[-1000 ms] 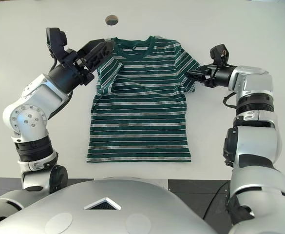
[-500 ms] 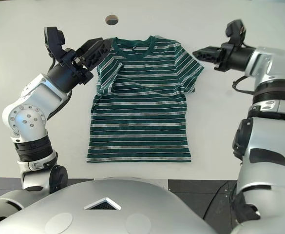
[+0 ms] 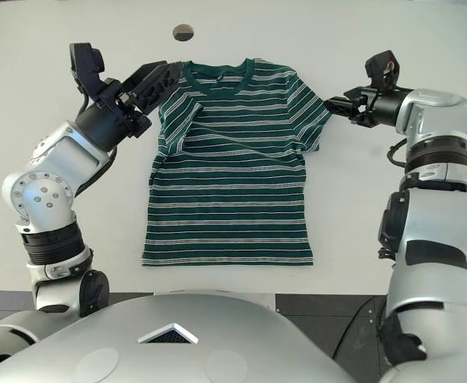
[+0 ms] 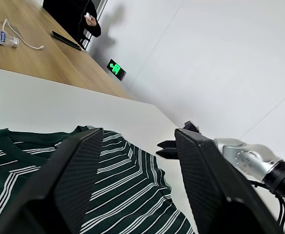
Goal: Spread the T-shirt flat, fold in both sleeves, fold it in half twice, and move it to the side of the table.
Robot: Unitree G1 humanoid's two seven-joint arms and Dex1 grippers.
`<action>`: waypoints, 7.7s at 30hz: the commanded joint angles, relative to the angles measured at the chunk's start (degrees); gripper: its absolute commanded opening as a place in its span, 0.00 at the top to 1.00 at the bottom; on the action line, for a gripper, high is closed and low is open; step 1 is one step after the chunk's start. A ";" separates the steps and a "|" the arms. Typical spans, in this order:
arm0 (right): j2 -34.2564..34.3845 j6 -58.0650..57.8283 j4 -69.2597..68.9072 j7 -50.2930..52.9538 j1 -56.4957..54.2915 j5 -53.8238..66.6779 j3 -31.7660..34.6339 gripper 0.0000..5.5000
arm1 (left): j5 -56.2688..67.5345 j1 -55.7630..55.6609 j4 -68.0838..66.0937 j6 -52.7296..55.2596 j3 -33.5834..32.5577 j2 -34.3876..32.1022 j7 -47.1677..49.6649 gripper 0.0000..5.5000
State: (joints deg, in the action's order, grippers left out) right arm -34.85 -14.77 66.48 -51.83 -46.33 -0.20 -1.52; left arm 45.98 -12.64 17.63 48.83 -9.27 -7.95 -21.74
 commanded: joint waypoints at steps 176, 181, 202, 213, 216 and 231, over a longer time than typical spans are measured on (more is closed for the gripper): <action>-26.29 45.23 -66.56 -20.49 61.68 18.14 -15.32 0.98 | -63.80 29.91 -14.51 -89.86 32.75 -49.30 -17.48 0.98; -28.26 29.60 -71.51 -25.34 62.06 27.63 -12.21 0.98 | -44.55 31.23 -6.62 -79.18 32.39 -52.94 -28.05 0.98; -28.69 4.08 -84.44 -36.39 67.15 39.75 -1.00 0.98 | -6.50 46.03 24.00 -45.63 14.27 -64.09 -47.41 0.98; -17.14 9.53 -75.16 -27.05 50.38 30.85 -0.14 0.98 | -24.46 14.78 0.71 -49.61 15.66 -42.82 -34.23 0.98; -12.37 11.06 -70.58 -21.39 41.93 26.00 -1.31 0.98 | -27.94 8.79 -5.97 -51.93 16.87 -39.64 -35.10 0.98; -0.70 30.74 -39.40 0.75 18.28 -3.96 -9.73 0.98 | -41.34 -11.71 -38.04 -60.91 18.93 -25.71 -30.33 0.98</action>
State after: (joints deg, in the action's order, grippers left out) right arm -35.84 14.05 23.09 -53.80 -24.99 -1.09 -10.52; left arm 6.23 -21.41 -16.60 -10.92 9.37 -34.68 -52.97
